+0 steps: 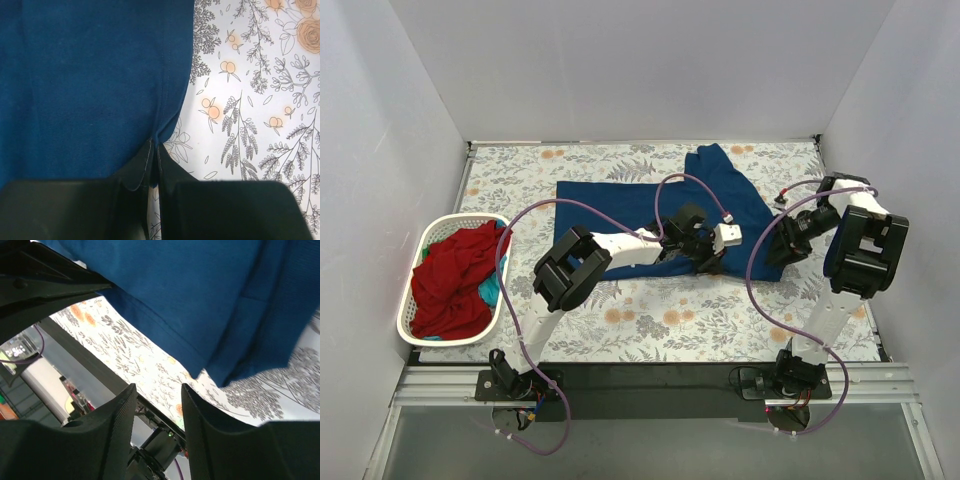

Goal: Fold and stack the t-shirts
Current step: Fold the tshirt

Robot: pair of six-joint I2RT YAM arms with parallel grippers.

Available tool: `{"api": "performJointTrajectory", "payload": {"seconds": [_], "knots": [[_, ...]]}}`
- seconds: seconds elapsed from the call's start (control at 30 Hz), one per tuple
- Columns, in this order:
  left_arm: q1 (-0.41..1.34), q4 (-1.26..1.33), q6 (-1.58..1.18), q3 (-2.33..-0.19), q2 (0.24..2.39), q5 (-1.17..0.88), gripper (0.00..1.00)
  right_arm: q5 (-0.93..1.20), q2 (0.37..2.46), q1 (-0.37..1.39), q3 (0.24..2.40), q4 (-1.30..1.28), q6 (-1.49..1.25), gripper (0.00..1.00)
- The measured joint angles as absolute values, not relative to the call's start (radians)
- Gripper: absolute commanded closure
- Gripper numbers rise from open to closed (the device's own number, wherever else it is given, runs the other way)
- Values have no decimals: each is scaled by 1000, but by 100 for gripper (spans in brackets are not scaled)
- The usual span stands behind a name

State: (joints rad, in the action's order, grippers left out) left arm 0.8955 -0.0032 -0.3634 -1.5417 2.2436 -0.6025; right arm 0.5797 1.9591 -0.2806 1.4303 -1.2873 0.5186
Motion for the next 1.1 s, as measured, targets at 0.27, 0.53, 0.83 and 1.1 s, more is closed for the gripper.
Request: {"api": "performJointTrajectory", "payload": {"seconds": [0.27, 0.53, 0.83, 1.1], "knots": [[894, -5, -391, -1549, 2244, -609, 100, 568, 2008, -240, 1422, -1276, 502, 48], [887, -8, -400, -1551, 2244, -611, 100, 496, 2011, -240, 1405, -1240, 477, 48], [886, -9, -401, -1553, 2244, -611, 100, 467, 2012, -239, 1388, -1212, 463, 52], [886, -30, -398, -1553, 2244, -612, 78, 489, 2036, -228, 1385, -1200, 447, 77]]}}
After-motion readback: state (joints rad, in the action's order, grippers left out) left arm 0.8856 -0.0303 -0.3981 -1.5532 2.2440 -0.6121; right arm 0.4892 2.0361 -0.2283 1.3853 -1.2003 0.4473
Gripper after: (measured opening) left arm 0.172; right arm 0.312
